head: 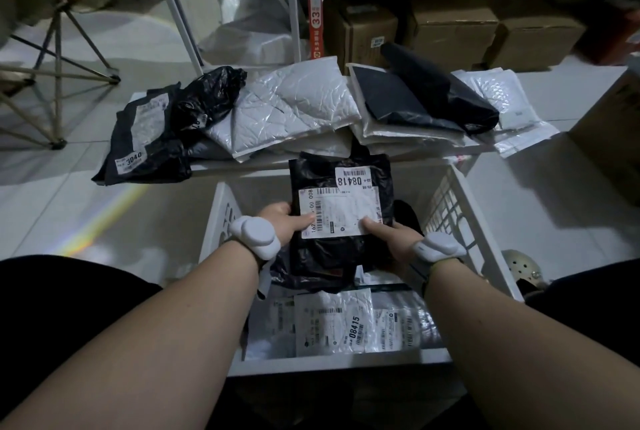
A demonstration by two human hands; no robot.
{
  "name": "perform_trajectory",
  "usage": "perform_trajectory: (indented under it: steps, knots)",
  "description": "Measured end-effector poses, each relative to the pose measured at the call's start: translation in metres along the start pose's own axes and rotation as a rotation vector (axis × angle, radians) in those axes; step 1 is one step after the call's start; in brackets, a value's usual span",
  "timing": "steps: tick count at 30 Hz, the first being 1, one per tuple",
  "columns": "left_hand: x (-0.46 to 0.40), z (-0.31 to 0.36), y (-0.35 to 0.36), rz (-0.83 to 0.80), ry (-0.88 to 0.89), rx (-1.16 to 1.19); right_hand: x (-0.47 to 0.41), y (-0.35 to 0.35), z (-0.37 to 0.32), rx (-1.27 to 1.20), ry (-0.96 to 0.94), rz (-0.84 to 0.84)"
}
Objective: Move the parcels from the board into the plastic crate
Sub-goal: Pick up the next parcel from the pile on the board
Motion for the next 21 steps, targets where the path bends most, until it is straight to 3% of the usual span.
perform_trajectory:
  steps: [11, 17, 21]
  knots:
    - [-0.008, -0.012, -0.002, 0.012, -0.036, -0.177, -0.011, -0.006, -0.002, 0.082, -0.012, 0.092]
    - [-0.014, 0.005, -0.008, 0.069, 0.008, -0.144, -0.014, -0.003, -0.017, 0.008, -0.088, 0.052]
    - [-0.019, -0.001, -0.014, 0.106, 0.006, 0.015, -0.012, 0.003, -0.019, -0.057, -0.099, -0.002]
Point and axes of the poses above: each hand's wrist, its own x-axis away from the middle knuckle, its own y-axis out of the palm, z = x × y, the point moved 9 cm from there along -x, towards the middle knuckle, and after that the axes turned 4 degrees about y, right-handed, at the moved point
